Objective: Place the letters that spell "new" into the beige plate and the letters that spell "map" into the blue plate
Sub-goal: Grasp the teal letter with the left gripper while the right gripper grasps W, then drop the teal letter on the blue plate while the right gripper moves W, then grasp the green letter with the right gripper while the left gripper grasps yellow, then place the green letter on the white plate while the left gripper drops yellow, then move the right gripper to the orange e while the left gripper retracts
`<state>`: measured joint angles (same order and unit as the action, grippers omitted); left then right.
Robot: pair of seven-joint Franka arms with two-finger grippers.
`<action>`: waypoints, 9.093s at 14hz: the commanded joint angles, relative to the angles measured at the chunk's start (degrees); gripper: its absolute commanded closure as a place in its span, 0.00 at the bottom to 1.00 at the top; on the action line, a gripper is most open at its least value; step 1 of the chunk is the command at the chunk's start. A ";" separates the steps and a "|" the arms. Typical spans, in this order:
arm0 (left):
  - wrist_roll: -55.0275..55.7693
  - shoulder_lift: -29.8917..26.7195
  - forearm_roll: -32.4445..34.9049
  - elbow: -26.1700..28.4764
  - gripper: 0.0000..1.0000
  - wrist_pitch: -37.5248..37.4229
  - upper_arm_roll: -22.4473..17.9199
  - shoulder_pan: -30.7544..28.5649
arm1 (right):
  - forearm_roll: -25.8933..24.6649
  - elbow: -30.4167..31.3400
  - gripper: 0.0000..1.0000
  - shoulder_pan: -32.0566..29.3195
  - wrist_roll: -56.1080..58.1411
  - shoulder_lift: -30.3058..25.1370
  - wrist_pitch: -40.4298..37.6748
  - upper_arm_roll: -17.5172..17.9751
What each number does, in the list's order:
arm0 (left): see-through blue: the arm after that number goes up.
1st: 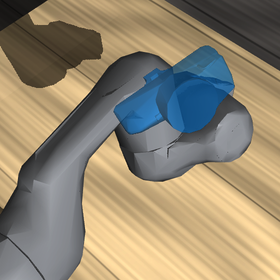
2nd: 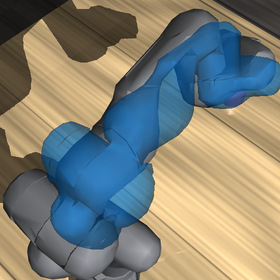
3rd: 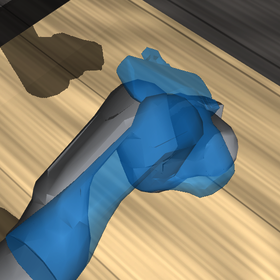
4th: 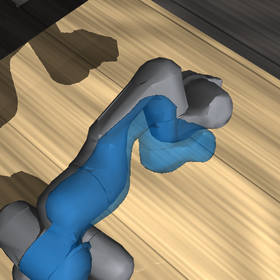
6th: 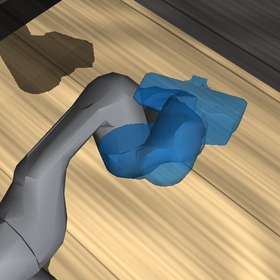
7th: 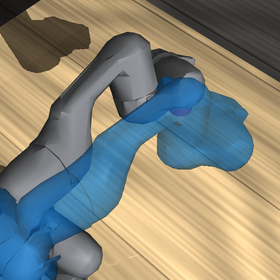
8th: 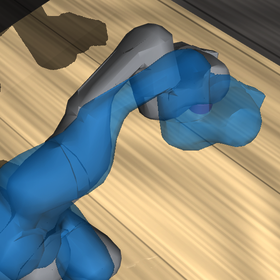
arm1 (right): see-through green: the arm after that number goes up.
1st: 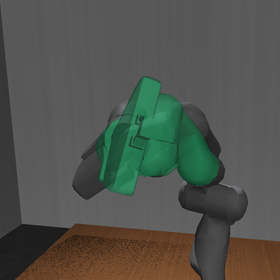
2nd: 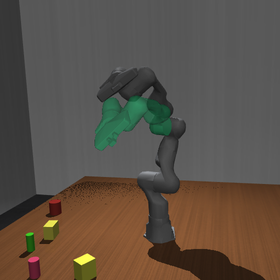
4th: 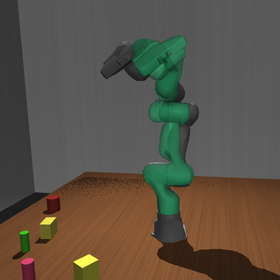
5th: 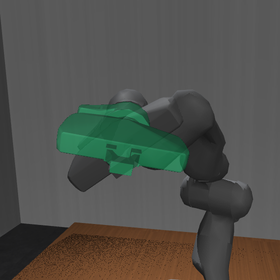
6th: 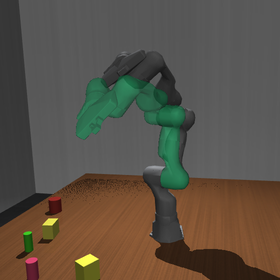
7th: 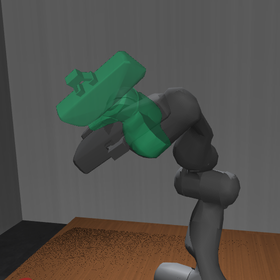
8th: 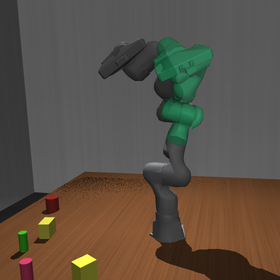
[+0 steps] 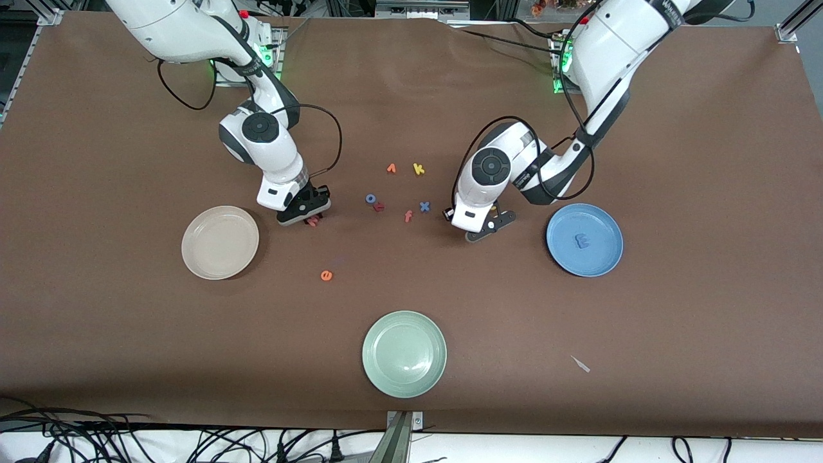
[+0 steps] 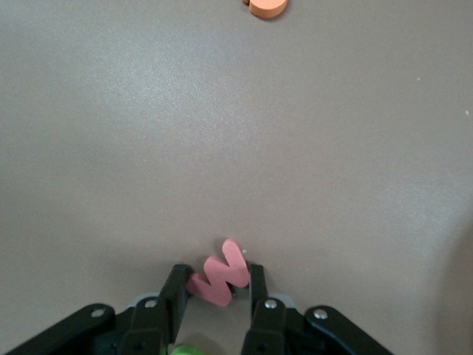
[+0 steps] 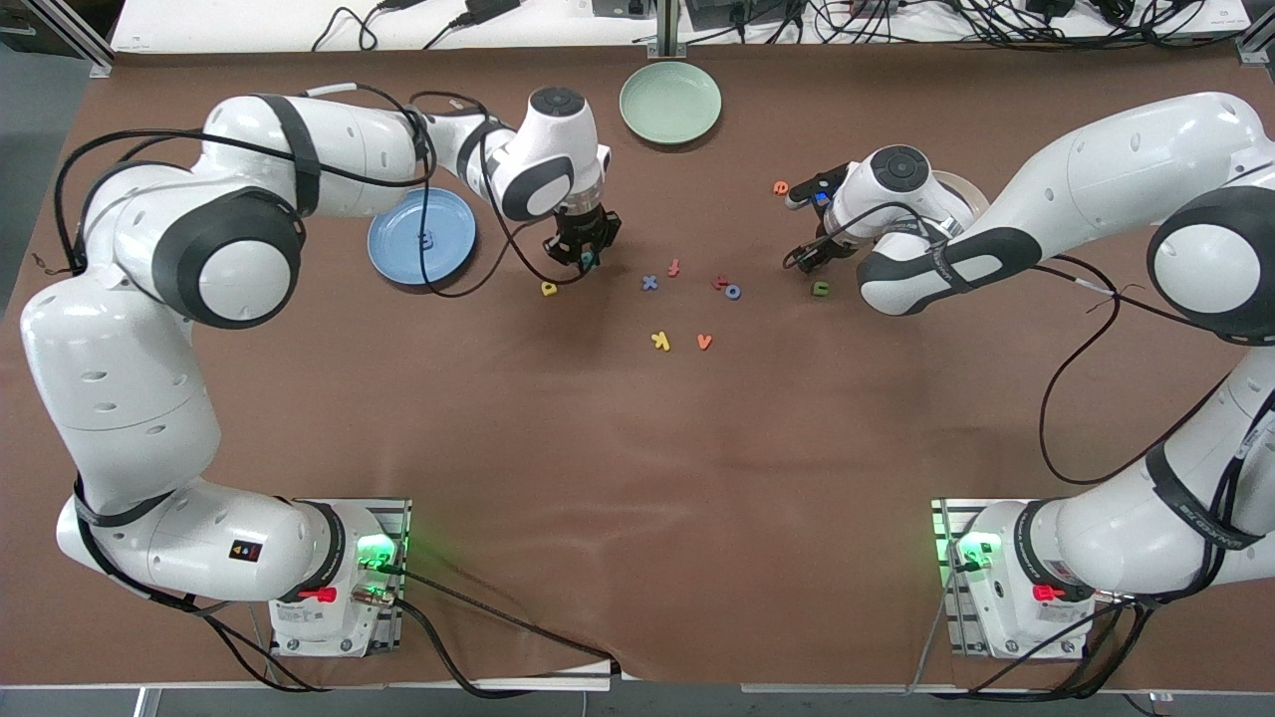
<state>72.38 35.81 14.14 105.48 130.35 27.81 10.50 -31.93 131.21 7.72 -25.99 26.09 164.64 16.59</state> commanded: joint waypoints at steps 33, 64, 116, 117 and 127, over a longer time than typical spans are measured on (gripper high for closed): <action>-46.64 -15.15 2.29 14.94 0.00 -6.93 5.57 -28.87 | 15.49 -4.65 0.21 -15.80 11.69 -7.19 -20.06 11.51; -4.27 -0.91 14.25 14.40 0.99 7.56 11.65 -17.35 | -11.93 3.44 0.61 -12.20 -37.73 -0.51 -6.61 14.35; -75.35 -33.15 -16.25 -20.28 0.00 -47.77 -23.91 -11.49 | -6.48 -38.66 0.32 -3.41 -17.43 23.22 -23.92 8.72; -76.94 -35.61 -16.51 -15.01 0.00 -43.56 -26.12 -9.55 | -6.48 -38.66 0.41 -3.50 -17.43 23.22 -23.92 8.72; -76.43 -38.45 -15.91 -8.89 0.00 -39.38 -25.27 -9.97 | -6.04 -40.42 0.78 -4.81 -14.79 22.69 -24.71 8.81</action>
<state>-2.89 -1.11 -0.95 94.98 89.88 1.12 2.51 -37.00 92.43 3.30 -41.66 47.69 140.47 25.30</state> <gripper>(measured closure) 0.000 0.775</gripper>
